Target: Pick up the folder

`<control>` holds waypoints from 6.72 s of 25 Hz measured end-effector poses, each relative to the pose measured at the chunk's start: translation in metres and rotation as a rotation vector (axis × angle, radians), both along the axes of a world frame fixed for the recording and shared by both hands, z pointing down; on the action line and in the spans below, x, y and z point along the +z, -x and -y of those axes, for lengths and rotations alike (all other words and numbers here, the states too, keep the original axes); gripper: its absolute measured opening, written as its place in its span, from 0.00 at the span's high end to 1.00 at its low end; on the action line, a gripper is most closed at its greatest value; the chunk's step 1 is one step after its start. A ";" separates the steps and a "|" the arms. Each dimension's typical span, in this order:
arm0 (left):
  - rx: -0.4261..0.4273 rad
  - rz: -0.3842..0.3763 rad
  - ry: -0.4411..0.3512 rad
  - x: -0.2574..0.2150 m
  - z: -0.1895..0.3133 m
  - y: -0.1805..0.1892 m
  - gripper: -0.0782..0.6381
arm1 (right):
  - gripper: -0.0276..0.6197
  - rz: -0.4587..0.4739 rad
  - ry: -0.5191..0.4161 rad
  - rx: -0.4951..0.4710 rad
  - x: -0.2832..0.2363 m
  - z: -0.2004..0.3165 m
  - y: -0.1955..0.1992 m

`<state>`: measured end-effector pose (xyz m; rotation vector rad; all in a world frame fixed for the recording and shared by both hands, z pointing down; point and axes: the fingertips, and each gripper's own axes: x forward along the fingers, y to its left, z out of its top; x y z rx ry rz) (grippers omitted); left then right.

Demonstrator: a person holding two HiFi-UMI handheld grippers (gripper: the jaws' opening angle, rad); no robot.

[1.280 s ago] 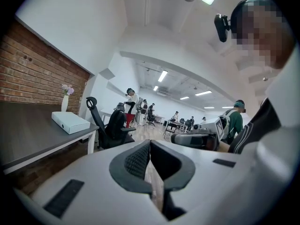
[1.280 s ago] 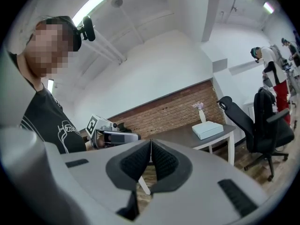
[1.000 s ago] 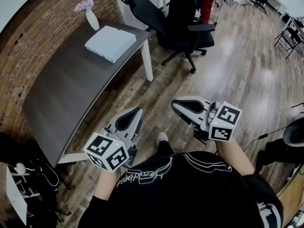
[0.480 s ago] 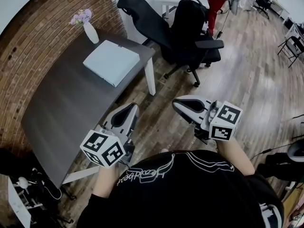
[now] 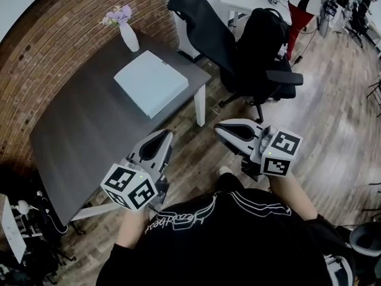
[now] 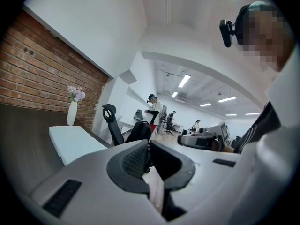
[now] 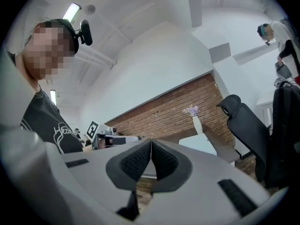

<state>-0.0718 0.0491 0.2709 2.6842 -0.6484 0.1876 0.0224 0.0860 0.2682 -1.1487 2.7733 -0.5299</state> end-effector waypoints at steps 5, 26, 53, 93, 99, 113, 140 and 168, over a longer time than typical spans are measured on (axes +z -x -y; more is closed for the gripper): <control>-0.126 -0.003 0.001 0.001 0.044 -0.024 0.88 | 0.96 -0.010 0.005 -0.115 0.000 0.057 -0.032; -0.501 -0.014 0.073 0.041 0.131 -0.029 0.88 | 0.96 -0.057 0.077 -0.408 0.046 0.200 -0.068; -0.609 0.090 0.485 0.220 0.260 0.091 0.64 | 0.74 -0.153 0.427 -0.299 0.221 0.368 -0.015; -0.663 0.071 0.540 0.250 0.252 0.084 0.67 | 0.80 -0.144 0.488 -0.176 0.256 0.362 -0.031; -0.666 0.063 0.543 0.249 0.237 0.076 0.67 | 0.80 -0.146 0.492 -0.172 0.255 0.348 -0.039; -0.675 0.041 0.551 0.253 0.194 0.066 0.67 | 0.80 -0.164 0.512 -0.175 0.259 0.302 -0.051; -0.643 -0.043 0.603 0.252 0.151 0.052 0.57 | 0.63 -0.067 0.544 -0.246 0.253 0.260 -0.061; -0.420 -0.316 0.790 0.279 0.155 0.033 0.40 | 0.53 0.221 0.802 -0.390 0.282 0.262 -0.045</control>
